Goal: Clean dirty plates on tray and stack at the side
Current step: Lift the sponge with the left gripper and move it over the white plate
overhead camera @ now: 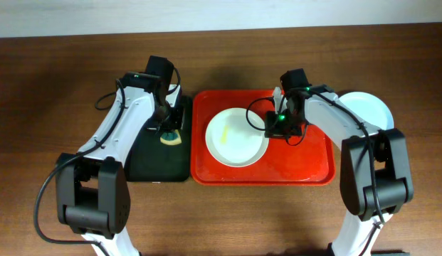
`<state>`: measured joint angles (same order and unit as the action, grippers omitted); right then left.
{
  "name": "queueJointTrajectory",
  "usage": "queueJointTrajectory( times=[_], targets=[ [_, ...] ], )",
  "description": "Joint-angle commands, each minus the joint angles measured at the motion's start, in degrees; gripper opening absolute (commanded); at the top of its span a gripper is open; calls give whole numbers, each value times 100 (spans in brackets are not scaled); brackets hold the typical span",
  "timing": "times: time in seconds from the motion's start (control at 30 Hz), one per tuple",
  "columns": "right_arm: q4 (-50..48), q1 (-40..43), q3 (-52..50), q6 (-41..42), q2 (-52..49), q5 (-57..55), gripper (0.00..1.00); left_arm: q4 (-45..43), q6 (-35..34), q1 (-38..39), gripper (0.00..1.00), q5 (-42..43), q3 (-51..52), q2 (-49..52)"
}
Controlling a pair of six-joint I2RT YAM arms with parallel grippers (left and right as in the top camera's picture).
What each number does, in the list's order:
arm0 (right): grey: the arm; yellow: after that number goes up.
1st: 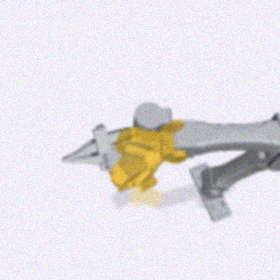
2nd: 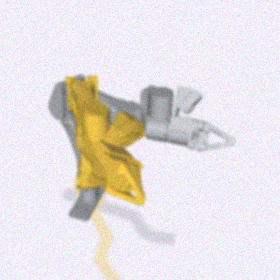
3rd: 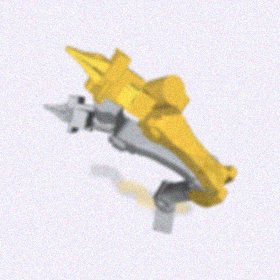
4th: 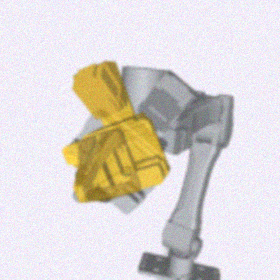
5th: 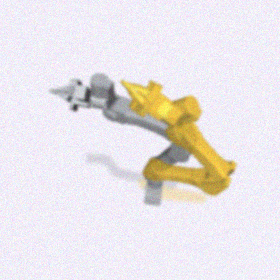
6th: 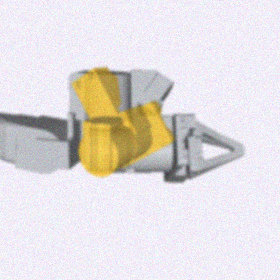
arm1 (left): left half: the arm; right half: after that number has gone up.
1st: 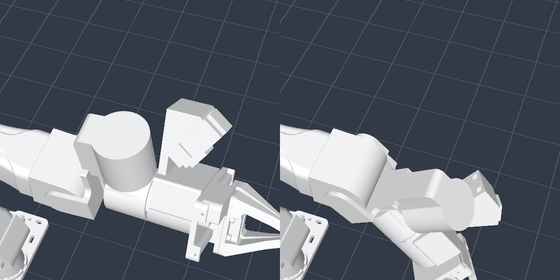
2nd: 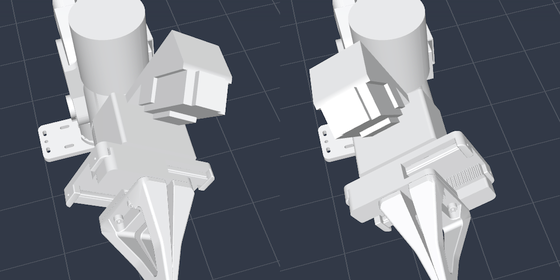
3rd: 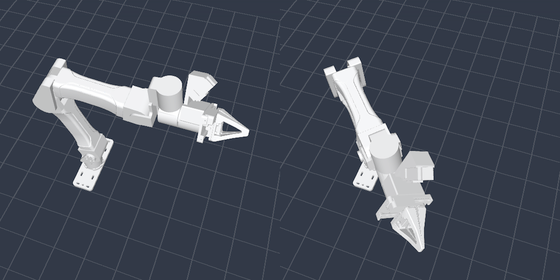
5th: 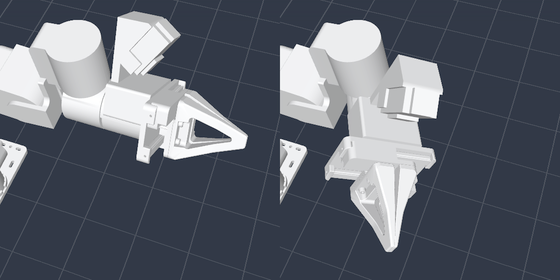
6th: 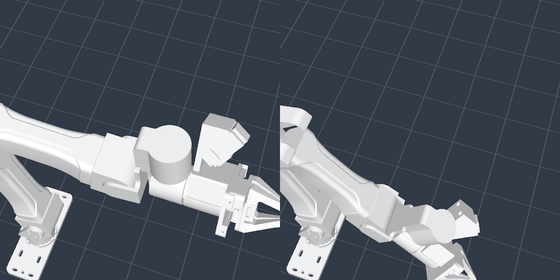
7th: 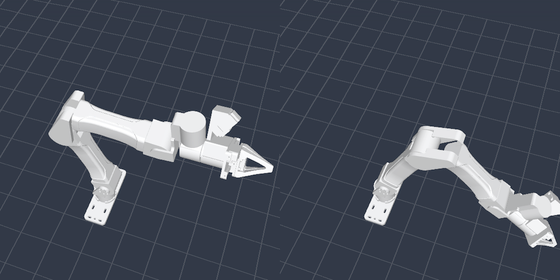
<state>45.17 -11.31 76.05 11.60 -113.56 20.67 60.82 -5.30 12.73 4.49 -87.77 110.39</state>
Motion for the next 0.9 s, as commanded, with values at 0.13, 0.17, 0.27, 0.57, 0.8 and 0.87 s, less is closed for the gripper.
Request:
queueJointTrajectory(
  times=[0.13,0.17,0.27,0.57,0.8,0.87],
  targets=[
    [-46,-247,-52,-13,-105,59,4,-13,-151,2,0,13,-42,39],
    [-50,-251,-52,-13,-103,81,4,-4,-151,2,0,-120,-42,39],
    [-92,-256,-52,-15,-103,304,4,96,-326,2,0,-551,-48,39],
    [-131,-256,-52,-15,-105,313,4,11,-501,109,0,50,-52,39],
    [-129,-256,-52,-15,-105,313,4,-518,-1209,772,0,68,-50,48],
    [-129,-256,-52,-15,-105,315,4,-636,-1250,997,0,66,-50,70]
  ],
)
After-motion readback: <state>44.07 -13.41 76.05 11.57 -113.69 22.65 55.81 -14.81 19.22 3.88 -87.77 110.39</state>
